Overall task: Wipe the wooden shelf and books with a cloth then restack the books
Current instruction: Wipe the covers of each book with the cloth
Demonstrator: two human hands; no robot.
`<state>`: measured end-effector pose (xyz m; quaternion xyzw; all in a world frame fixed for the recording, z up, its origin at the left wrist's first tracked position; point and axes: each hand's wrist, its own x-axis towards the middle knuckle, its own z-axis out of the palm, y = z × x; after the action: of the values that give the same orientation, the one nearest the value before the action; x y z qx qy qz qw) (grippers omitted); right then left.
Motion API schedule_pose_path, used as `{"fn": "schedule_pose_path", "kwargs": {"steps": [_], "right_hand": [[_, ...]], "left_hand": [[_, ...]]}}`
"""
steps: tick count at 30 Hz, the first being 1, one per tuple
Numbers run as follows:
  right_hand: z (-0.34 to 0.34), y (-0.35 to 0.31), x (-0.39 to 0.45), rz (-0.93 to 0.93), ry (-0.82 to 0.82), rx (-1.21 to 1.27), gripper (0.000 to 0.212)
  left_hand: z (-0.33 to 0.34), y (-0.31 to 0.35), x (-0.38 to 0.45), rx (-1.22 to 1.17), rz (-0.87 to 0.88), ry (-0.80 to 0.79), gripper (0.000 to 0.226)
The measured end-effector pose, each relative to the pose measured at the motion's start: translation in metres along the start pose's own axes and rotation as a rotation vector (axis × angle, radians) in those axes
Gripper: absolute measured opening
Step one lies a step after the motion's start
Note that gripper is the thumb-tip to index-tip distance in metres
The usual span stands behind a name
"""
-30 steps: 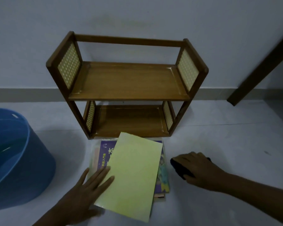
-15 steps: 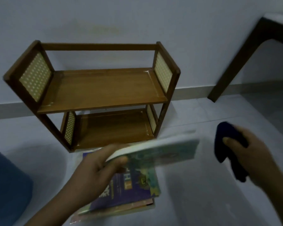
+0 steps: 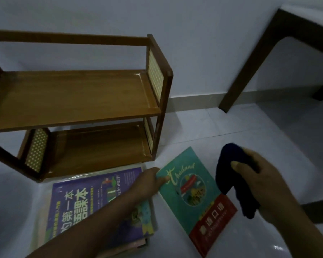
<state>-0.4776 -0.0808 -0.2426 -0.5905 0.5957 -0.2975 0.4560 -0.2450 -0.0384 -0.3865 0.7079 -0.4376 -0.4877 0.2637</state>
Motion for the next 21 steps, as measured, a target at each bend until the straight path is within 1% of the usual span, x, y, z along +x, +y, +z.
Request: {"fn": "schedule_pose_path", "kwargs": {"steps": [2,4,6,7,8,10,12,13,14,16,17,19,20,21], "right_hand": [[0.011,0.015,0.001,0.052,-0.053,0.032,0.028],[0.023,0.028,0.001,0.08,-0.092,0.033,0.029],[0.035,0.036,-0.001,0.073,-0.135,0.033,0.03],[0.042,0.04,-0.002,0.048,-0.156,0.026,0.03],[0.048,0.042,-0.004,0.017,-0.178,0.011,0.031],[0.067,0.05,-0.006,-0.043,-0.236,-0.053,0.036],[0.094,0.055,-0.009,-0.123,-0.311,-0.123,0.043],[0.109,0.058,-0.009,-0.181,-0.359,-0.156,0.048],[0.129,0.061,-0.009,-0.248,-0.416,-0.192,0.053],[0.167,0.067,-0.008,-0.382,-0.514,-0.349,0.058],[0.185,0.074,-0.009,-0.462,-0.53,-0.481,0.061],[0.217,0.09,-0.017,-0.665,-0.466,-0.785,0.063],[0.235,0.094,-0.031,-0.71,-0.469,-0.897,0.066],[0.25,0.096,-0.052,-0.744,-0.473,-0.934,0.069]], "left_hand": [[0.003,-0.012,0.019,0.39,0.046,0.08,0.032],[0.009,-0.022,0.028,0.642,0.078,0.124,0.035],[0.012,-0.028,0.029,0.838,0.172,0.168,0.039],[0.011,-0.029,0.026,0.886,0.241,0.194,0.041],[0.01,-0.031,0.022,0.88,0.313,0.223,0.044],[0.001,-0.04,0.005,0.795,0.442,0.294,0.052],[-0.017,-0.061,-0.023,0.772,0.501,0.361,0.058],[-0.029,-0.077,-0.04,0.769,0.48,0.389,0.06],[-0.045,-0.099,-0.06,0.761,0.42,0.418,0.063],[-0.075,-0.142,-0.103,0.705,0.227,0.433,0.073],[-0.086,-0.162,-0.122,0.684,0.132,0.442,0.078],[-0.099,-0.195,-0.149,0.644,-0.025,0.407,0.088],[-0.101,-0.208,-0.159,0.611,-0.065,0.369,0.09],[-0.1,-0.217,-0.165,0.575,-0.068,0.344,0.091]]}}
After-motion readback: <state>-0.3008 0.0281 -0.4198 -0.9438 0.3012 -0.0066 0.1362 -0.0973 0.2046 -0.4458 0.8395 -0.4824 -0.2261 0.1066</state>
